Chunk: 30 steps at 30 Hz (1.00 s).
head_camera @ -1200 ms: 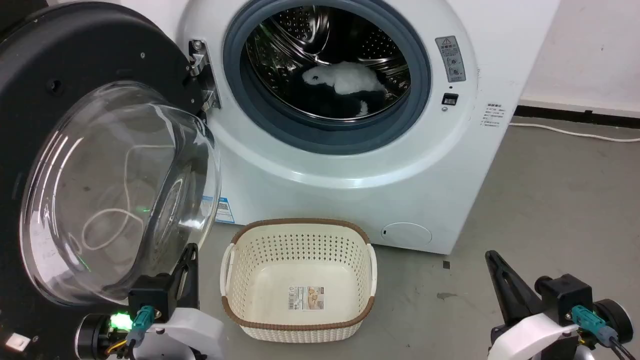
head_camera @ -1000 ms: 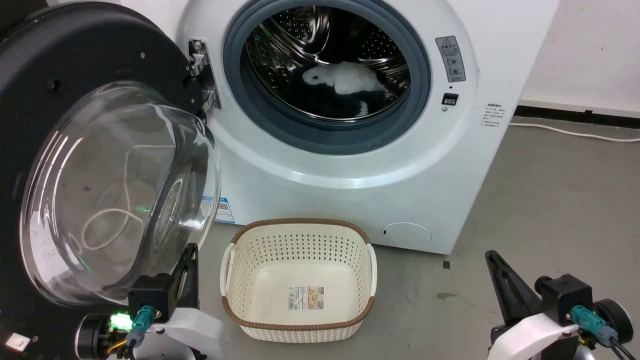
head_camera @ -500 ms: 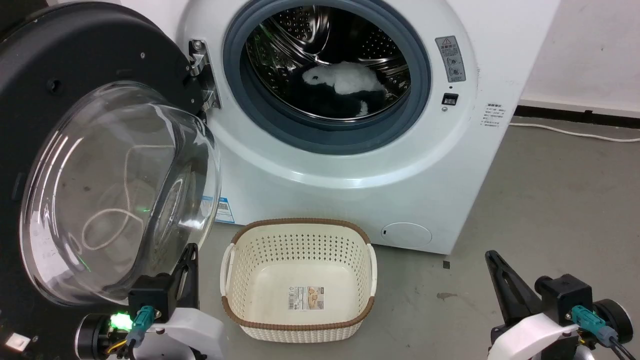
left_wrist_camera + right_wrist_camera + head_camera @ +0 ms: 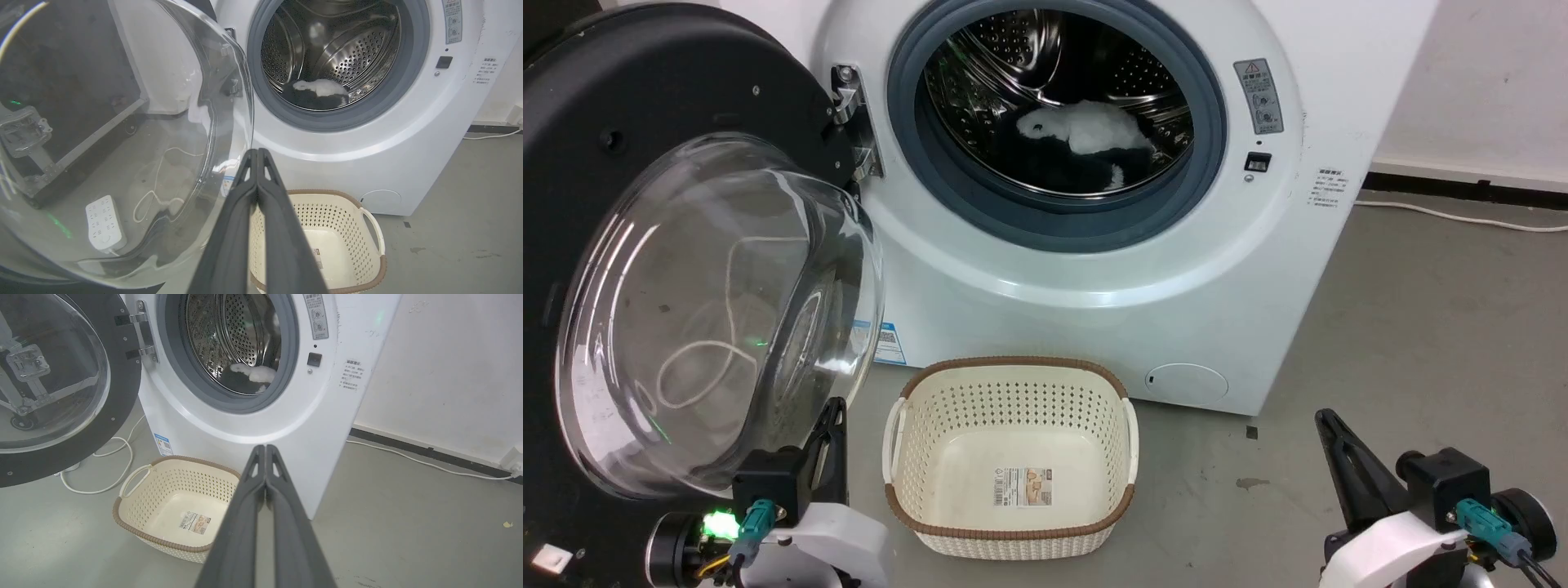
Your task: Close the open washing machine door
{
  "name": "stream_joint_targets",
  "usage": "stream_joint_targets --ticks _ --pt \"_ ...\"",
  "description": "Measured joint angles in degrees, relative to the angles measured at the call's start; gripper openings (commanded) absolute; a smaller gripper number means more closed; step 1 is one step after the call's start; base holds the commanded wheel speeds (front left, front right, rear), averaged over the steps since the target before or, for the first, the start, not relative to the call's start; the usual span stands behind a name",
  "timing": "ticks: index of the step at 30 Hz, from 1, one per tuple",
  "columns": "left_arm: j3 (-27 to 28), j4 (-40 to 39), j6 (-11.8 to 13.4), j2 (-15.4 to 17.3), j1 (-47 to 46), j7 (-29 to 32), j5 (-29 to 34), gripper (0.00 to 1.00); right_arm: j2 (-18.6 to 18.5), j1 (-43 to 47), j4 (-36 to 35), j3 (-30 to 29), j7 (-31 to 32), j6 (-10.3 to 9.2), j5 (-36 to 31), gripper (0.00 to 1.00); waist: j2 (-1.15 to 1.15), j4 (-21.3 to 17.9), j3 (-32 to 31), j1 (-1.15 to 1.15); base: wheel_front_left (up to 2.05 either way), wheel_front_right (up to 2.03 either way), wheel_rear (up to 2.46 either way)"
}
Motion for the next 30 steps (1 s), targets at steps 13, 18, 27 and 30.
stream_joint_targets --ticks 13,18,27,30 --pt "-0.03 0.0 0.0 0.0 0.0 0.0 0.0 0.0 0.0 0.0 0.0 -0.02 0.0 0.0 0.0 0.0 0.0 0.0 0.0 0.0 0.0 0.0 0.0" --pt "0.0 0.0 0.0 0.0 0.0 0.0 0.0 0.0 0.0 0.0 0.0 0.01 0.0 0.0 0.0 0.0 0.0 0.0 0.0 0.0 0.0 0.0 0.0" --pt "-0.36 0.21 0.03 0.0 -0.02 -0.1 -0.2 1.0 0.0 0.07 0.19 0.1 -0.09 0.0 0.29 1.0 0.0 0.01 -0.01 0.0 0.0 0.0 0.0" --pt "-0.6 0.34 0.03 0.0 -0.02 -0.55 -0.65 1.0 0.0 0.11 0.37 0.19 -0.58 0.0 0.78 1.0 0.0 0.03 -0.02 0.0 0.0 0.0 0.0"
